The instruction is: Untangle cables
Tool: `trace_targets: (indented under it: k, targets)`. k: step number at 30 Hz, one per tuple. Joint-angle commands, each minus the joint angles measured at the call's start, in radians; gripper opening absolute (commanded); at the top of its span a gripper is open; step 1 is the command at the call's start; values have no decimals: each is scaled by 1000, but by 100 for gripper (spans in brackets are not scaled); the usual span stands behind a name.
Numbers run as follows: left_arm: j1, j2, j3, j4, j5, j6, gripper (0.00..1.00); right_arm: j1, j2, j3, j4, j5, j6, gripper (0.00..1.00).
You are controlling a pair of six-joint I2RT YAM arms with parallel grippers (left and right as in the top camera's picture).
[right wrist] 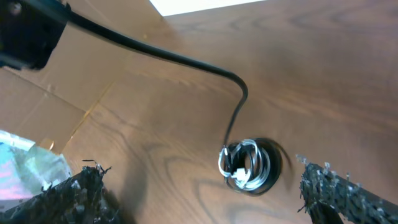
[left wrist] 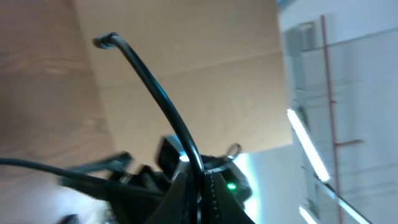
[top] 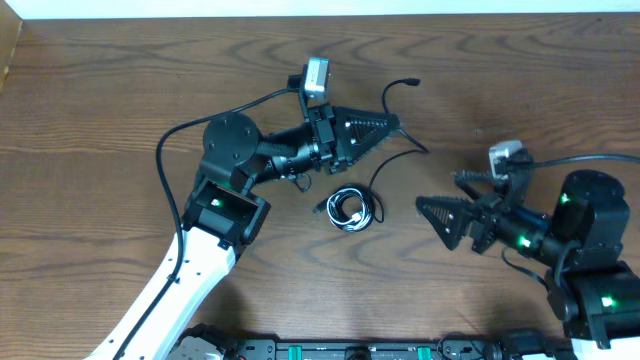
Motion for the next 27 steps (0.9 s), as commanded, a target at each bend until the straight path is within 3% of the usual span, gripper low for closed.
trace_targets:
  k: [1,10,14,17,22,23,25,27]
  targets:
    - [-20,-11,24,52,5,-165,7,45,32,1,52,48,29,99]
    - [-26,-11,24,195,-11,-360,8,143,156,1,209,172,51,99]
    - [-26,-11,24,267,-10,-378,8,153,204,1,272,211,101,99]
    - [-26,-11,24,268,-10,-383,7,153,234,1,312,211,122,93]
    - [-26,-17,24,295,-9,-426,7,153,263,1,330,212,138,56]
    - [-26,-21,24,301,-6,-426,7,153,266,1,332,211,148,35]
    - [-25,-26,24,301,2,-425,8,153,267,1,332,211,174,5]
    - [-17,-24,24,300,17,-397,8,152,265,1,333,211,207,1]
